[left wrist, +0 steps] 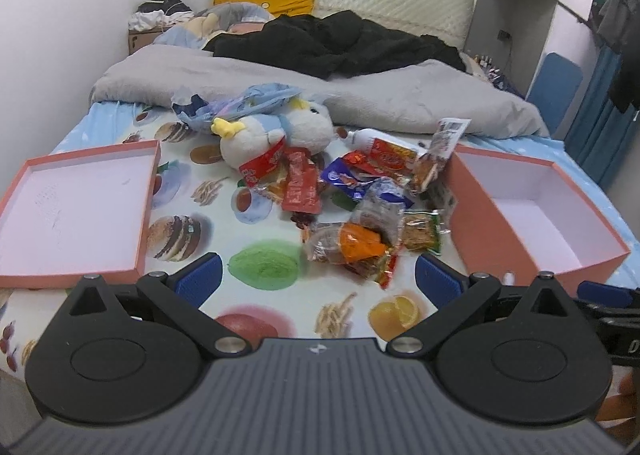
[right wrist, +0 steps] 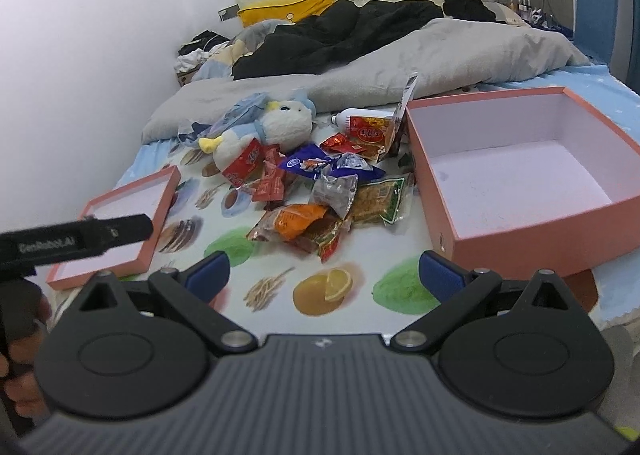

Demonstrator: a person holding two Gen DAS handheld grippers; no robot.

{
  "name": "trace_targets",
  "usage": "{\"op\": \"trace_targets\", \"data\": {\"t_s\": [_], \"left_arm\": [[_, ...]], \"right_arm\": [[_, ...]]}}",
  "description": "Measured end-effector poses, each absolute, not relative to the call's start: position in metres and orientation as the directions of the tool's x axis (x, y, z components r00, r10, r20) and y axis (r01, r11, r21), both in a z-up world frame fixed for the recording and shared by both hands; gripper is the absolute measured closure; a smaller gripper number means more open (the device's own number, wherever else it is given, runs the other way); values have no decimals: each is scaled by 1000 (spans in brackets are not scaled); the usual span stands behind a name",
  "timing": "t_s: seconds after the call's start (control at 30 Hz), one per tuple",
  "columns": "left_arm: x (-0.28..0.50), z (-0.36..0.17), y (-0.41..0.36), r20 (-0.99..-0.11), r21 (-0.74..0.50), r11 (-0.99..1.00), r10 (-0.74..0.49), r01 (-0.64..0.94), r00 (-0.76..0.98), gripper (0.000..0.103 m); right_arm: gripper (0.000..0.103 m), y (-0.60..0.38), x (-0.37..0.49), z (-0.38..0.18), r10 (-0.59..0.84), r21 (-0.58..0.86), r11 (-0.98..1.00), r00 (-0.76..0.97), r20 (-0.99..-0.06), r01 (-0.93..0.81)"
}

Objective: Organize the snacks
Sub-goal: 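Reach the right tool to the clear snack bag while the left tool reaches the orange bread bag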

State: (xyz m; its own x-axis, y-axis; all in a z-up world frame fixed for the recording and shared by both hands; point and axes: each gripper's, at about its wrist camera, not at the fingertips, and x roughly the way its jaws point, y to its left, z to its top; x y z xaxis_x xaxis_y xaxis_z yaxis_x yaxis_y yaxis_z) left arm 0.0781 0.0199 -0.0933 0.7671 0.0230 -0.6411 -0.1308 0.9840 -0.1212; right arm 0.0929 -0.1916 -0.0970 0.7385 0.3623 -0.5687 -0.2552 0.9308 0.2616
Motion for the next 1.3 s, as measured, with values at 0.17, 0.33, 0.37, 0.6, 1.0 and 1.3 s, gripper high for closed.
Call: {"op": "trace_targets", "data": {"t_s": [0.17,0.33,0.37,0.6,1.0,1.3], "left_arm": [[109,-118,31,-669,-127,983,15,-134,743,0],[137,-143,42,-697,-139,981,0,-136,717,0],[143,-148,43,-703,-141,981,-3,-136,711,0],[188,-188,54,-711,-201,976,-88,-82,698,0],[255,-248,52,-706,-316,948,-212,-33,676,1],[276,-269,53,-706,-312,950,-233,2,669,7]], "right_arm": [[0,-184,121,-104,370,259,928,730,-575,-267],[1,-172,151,-114,407,268,914,706,-580,-306],[1,-169,159,-118,407,262,913,701,-585,-311],[3,-153,212,-145,417,270,909,673,-611,-318],[19,-146,293,-190,405,290,914,654,-639,-282],[19,-137,334,-215,430,354,901,615,-661,-250]]}}
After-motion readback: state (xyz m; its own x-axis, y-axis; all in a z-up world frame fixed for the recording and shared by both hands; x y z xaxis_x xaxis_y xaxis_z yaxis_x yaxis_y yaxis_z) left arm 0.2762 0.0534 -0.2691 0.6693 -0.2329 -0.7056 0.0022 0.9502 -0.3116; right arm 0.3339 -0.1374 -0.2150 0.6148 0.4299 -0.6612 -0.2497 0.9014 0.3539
